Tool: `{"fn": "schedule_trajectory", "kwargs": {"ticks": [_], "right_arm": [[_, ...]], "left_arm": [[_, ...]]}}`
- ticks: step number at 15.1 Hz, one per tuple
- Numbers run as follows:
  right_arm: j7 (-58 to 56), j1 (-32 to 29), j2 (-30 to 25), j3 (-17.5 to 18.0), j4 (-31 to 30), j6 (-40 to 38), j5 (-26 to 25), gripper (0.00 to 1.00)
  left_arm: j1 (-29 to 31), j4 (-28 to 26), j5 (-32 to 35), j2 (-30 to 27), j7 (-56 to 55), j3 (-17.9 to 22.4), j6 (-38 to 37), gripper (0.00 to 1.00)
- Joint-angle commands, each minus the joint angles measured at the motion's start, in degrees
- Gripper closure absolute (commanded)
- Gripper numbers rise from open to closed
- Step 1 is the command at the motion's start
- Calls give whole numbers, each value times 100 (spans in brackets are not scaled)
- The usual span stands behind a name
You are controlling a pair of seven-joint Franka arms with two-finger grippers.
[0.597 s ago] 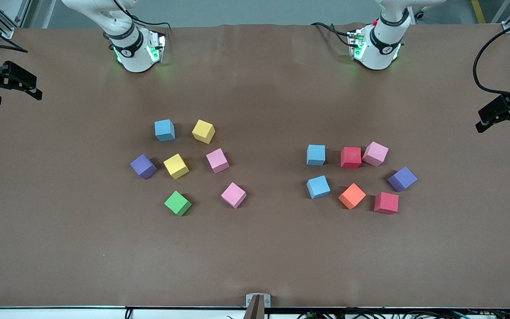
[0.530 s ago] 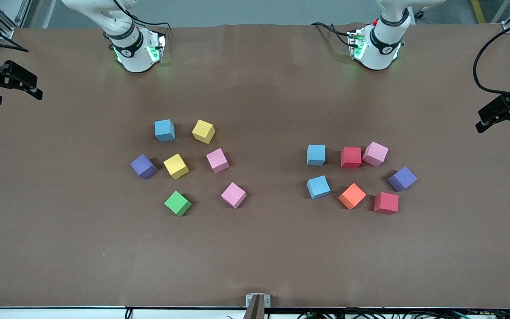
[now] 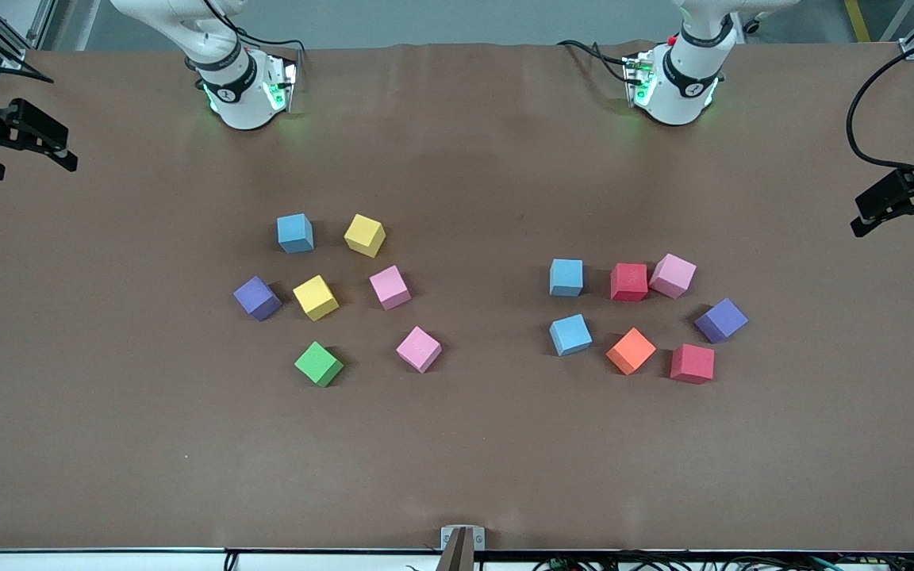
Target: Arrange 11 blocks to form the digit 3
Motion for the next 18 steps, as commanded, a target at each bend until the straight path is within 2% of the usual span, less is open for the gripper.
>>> {"fn": "schedule_trajectory", "kwargs": {"ticks": [1, 5, 9, 12, 15, 18], "right_arm": [[19, 65, -168, 31, -189, 67, -90, 0], [81, 57, -168, 31, -189, -99, -126, 0], [89, 13, -159, 5, -189, -135, -117, 0], [291, 13, -159, 13, -189, -162, -108, 0], [292, 13, -159, 14, -189, -136, -99, 0], [274, 13, -167, 14, -189, -109, -90, 0]], "left_arm": [[-13, 17, -120, -12, 46, 26, -97, 0], [22, -61, -129, 234, 89, 34, -324, 0], [4, -132, -85, 857, 45, 43, -265, 0], [-13, -604, -59, 1078, 54, 34, 436, 0], [-57, -1396, -50, 1218, 54, 34, 1648, 0], [-153, -1486, -50, 1797, 45, 17, 2397, 0]]}}
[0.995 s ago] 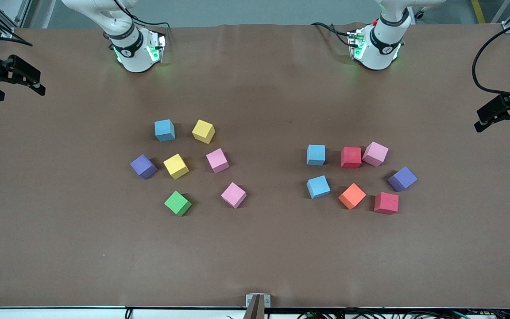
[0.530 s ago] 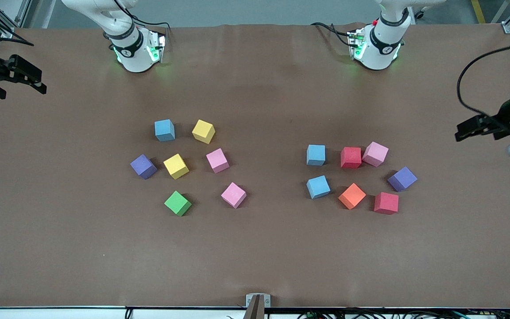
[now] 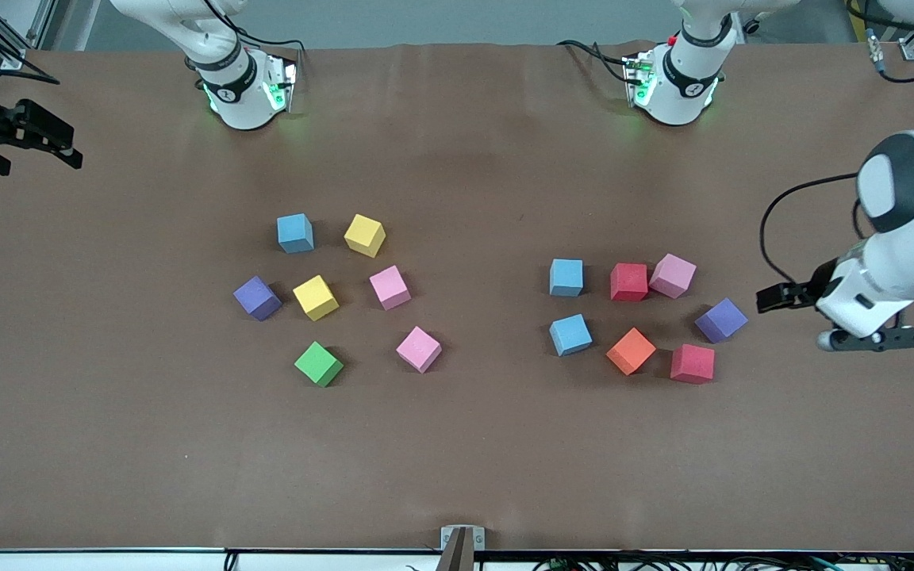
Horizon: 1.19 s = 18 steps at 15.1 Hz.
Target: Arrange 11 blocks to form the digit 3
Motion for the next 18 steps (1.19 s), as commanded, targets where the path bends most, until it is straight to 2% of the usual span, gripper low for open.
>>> {"fn": "schedule_trajectory", "kwargs": {"ticks": [1, 6, 11, 18], "right_arm": [[74, -13, -175, 32, -154, 81, -37, 0], [47, -13, -193, 32, -154, 143, -29, 0], [56, 4, -184, 5, -154, 55, 15, 0], [65, -31, -176, -12, -154, -217, 15, 0]], "left_arm": [[-164, -82, -50, 427, 46, 23, 642, 0], [-366, 23, -111, 1104, 37, 6, 1531, 0], [-401, 286, -85, 1615, 54, -38, 1690, 0], [-498, 322, -59, 2037, 90, -38, 2252, 0]]}}
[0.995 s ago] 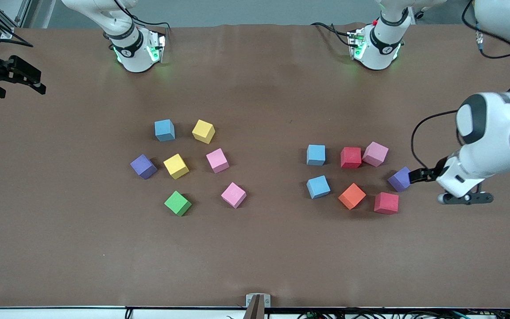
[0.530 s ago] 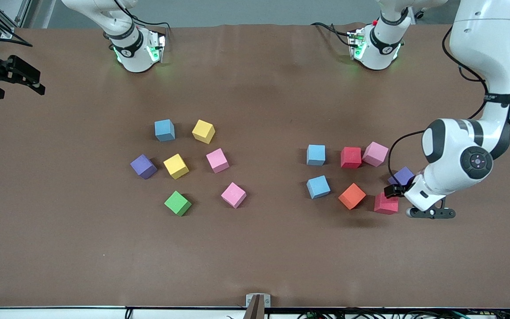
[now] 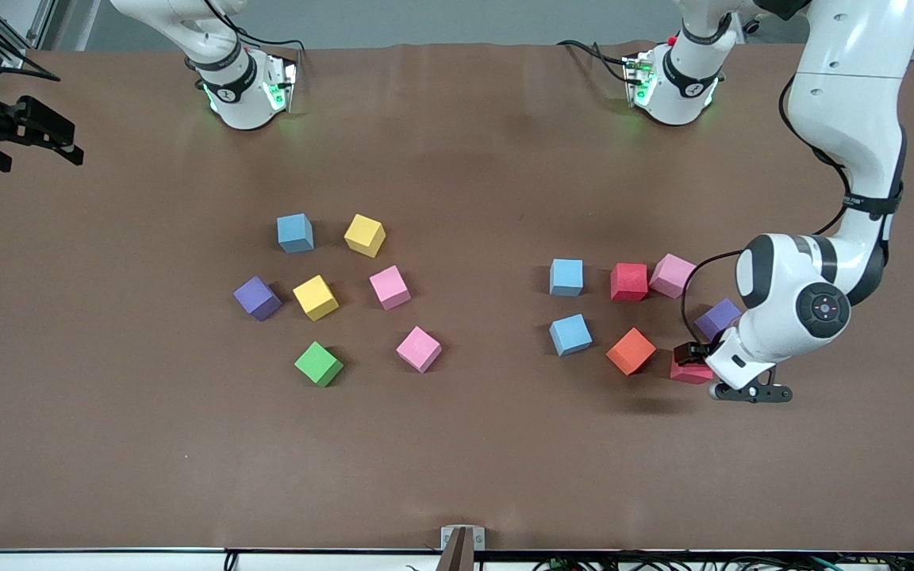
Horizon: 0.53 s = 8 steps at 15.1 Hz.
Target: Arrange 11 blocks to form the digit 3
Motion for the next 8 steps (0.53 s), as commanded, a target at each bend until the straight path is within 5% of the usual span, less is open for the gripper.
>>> {"fn": "schedule_trajectory", "kwargs": {"ticks": [1, 5, 8], "right_arm": [[56, -32, -156, -22, -154, -72, 14, 0], [65, -190, -147, -22, -154, -29, 40, 0], [100, -208, -147, -31, 65, -63, 49, 0]], "left_arm": [[-47, 142, -59, 188, 83, 29, 187, 0], [-56, 150, -24, 328, 92, 29, 309, 2], [-56, 124, -24, 355, 92, 29, 363, 27]]}}
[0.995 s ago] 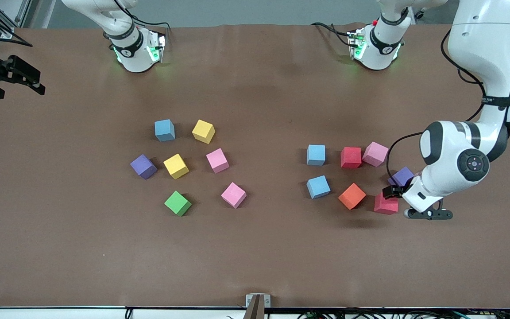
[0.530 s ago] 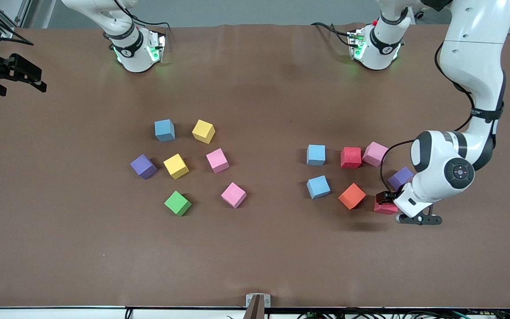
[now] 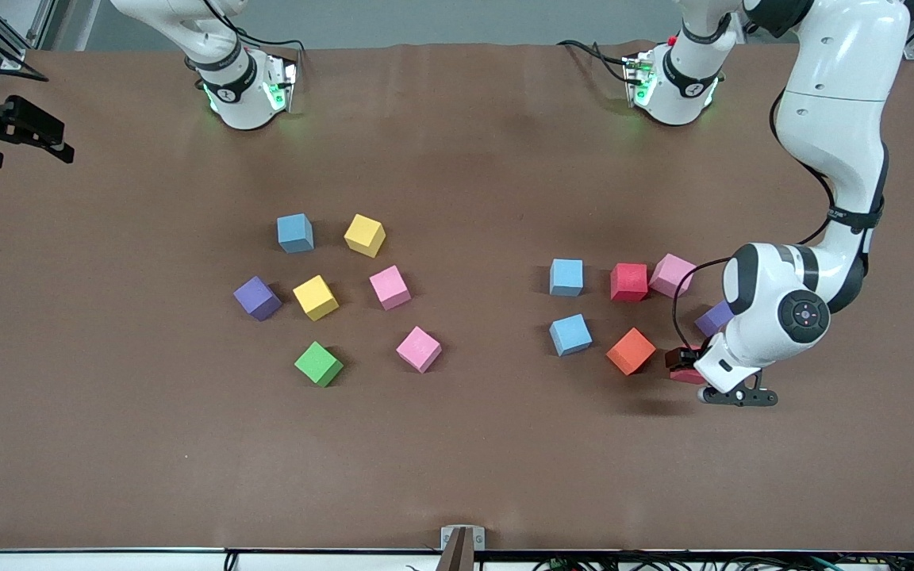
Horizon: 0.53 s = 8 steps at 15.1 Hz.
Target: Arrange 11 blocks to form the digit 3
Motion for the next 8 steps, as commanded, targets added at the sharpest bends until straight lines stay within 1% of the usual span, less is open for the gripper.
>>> {"fn": "schedule_trajectory", "kwargs": {"ticks": [1, 2, 3, 5, 6, 8], "right_arm": [[133, -108, -144, 60, 99, -97, 38, 0], [125, -74, -144, 87, 100, -220, 29, 0], [116, -56, -136, 113, 100, -264, 20, 0], [64, -108, -136, 52, 117, -291, 3, 0], [46, -108, -136, 17, 117, -352, -32, 0], [54, -187, -101, -1, 126, -353, -304, 0]], "left_arm": [[-35, 76, -24, 62, 91, 11, 46, 38], [-35, 67, -24, 53, 82, 3, 46, 46], [-69, 75, -33, 36, 65, 2, 11, 49], [-78, 76, -33, -148, 56, 3, -111, 50], [-96, 93, -33, -271, 39, 2, -303, 51], [-166, 67, -33, -613, -14, -24, -725, 51]]}}
